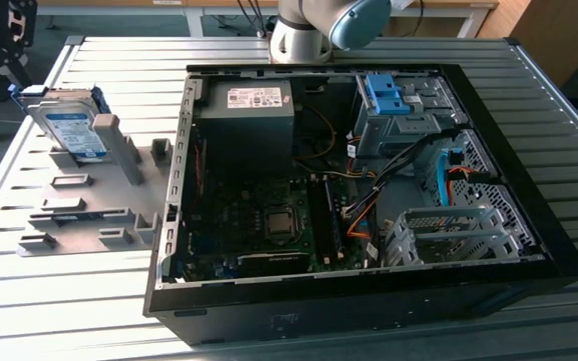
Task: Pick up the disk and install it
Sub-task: 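Pick up the disk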
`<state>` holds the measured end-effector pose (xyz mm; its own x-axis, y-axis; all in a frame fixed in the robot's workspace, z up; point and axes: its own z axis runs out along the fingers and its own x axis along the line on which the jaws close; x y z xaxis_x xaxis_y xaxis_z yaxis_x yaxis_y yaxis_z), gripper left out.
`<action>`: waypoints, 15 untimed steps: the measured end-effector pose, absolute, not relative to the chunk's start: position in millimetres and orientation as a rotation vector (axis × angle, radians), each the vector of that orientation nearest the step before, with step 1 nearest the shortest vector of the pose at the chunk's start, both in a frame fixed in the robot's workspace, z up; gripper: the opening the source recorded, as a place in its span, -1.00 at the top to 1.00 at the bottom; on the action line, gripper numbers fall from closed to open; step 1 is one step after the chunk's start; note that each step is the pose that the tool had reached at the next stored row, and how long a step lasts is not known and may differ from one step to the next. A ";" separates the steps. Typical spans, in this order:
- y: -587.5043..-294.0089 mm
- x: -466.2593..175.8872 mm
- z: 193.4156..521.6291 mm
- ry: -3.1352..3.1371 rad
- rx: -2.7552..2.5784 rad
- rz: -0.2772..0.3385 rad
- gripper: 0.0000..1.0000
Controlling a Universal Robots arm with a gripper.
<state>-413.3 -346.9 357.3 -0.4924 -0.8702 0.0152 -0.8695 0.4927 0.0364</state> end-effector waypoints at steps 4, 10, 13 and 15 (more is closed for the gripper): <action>-346.8 -413.3 357.1 -2.669 1.597 -0.038 0.79; -346.8 -413.3 356.5 -2.600 1.716 -0.037 0.79; -346.8 -413.4 356.4 -2.564 1.774 -0.034 0.79; -346.8 -413.3 356.0 -2.540 1.815 -0.030 0.79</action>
